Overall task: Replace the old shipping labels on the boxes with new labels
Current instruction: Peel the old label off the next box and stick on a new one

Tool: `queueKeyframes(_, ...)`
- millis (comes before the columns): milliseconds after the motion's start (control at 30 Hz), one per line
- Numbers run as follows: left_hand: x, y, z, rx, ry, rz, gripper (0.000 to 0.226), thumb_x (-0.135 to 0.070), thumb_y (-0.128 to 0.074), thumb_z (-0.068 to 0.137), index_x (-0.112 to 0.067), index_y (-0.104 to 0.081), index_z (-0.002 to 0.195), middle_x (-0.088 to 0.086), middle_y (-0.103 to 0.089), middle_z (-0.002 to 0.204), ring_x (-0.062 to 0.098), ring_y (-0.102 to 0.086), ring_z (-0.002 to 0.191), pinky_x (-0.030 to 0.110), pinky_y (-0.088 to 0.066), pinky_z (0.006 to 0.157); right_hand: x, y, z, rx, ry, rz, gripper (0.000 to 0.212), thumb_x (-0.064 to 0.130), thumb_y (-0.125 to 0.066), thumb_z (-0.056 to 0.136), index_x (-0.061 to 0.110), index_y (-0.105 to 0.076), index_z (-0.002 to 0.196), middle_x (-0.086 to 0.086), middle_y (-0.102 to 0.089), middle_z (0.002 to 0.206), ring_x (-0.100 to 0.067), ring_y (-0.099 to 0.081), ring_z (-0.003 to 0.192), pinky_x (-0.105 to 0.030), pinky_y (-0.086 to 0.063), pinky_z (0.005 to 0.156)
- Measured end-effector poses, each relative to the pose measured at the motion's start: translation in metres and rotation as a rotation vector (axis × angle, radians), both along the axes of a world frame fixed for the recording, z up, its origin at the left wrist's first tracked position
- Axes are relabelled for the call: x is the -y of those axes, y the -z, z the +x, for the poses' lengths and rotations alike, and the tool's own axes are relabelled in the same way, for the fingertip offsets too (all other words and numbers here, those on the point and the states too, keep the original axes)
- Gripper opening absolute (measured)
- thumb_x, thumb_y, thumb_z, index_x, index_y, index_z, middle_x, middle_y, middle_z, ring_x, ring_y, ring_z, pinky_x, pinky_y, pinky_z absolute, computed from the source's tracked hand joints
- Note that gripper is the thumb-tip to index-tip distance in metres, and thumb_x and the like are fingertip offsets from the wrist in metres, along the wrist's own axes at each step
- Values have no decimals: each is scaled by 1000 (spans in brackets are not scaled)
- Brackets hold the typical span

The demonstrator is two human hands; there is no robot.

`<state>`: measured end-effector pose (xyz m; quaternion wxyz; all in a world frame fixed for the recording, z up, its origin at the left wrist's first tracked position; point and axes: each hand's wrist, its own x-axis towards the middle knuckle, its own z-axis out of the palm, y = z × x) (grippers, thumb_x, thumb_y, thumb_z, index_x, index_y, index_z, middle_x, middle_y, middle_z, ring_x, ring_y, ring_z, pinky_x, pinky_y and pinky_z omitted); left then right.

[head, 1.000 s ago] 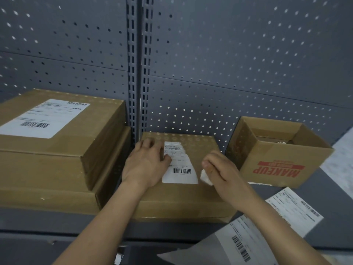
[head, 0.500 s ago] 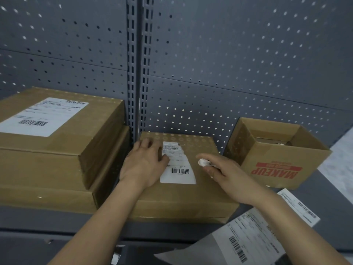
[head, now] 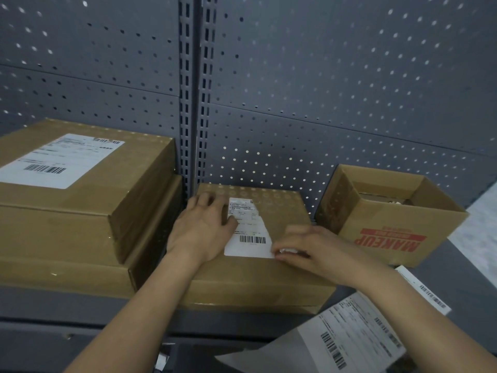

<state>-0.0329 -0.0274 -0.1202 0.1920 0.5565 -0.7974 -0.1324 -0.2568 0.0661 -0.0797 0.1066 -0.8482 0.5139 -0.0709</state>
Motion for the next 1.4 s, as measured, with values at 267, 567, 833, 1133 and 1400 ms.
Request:
queueKeyframes(267, -1, -1, 0, -5, -1, 3, 51, -50, -42, 95, -31, -40, 142, -3, -34, 150, 22, -27, 138, 44, -40, 101, 10, 0, 0, -99, -124, -56, 19, 30, -53, 100, 23, -71, 104, 10, -51, 117, -10, -58, 94, -32, -51, 81)
queueKeyframes(567, 0, 0, 0, -2, 1, -3, 50, -50, -42, 95, -30, -41, 142, -3, -36, 149, 22, -28, 137, 43, -40, 102, 8, -15, 11, -342, -209, -259, 10, 20, -76, 78, 25, -73, 86, 5, -65, 91, -18, -64, 76, -21, -40, 47)
queueKeyframes(833, -1, 1, -1, 6, -8, -6, 50, -50, -43, 95, -31, -42, 141, -2, -36, 149, 22, -29, 137, 43, -40, 103, 8, -4, 13, -402, -230, -346, 25, 13, -86, 67, 23, -70, 85, 2, -60, 83, -19, -61, 70, -25, -45, 43)
queueKeyframes(1133, 0, 1, -2, 24, -14, -8, 51, -50, -42, 95, -31, -40, 142, -2, -35, 150, 22, -29, 138, 44, -40, 103, 5, 10, 13, -276, -101, -262, 18, 48, -42, 90, 37, -55, 85, 9, -57, 82, -13, -55, 76, -35, -50, 71)
queueKeyframes(1400, 0, 0, 0, 3, 4, 5, 52, -50, -42, 95, -31, -40, 143, -2, -35, 150, 22, -28, 138, 44, -40, 103, 10, 1, 0, -251, -152, -198, 16, 30, -51, 100, 23, -65, 103, 5, -52, 104, -15, -51, 86, -34, -49, 68)
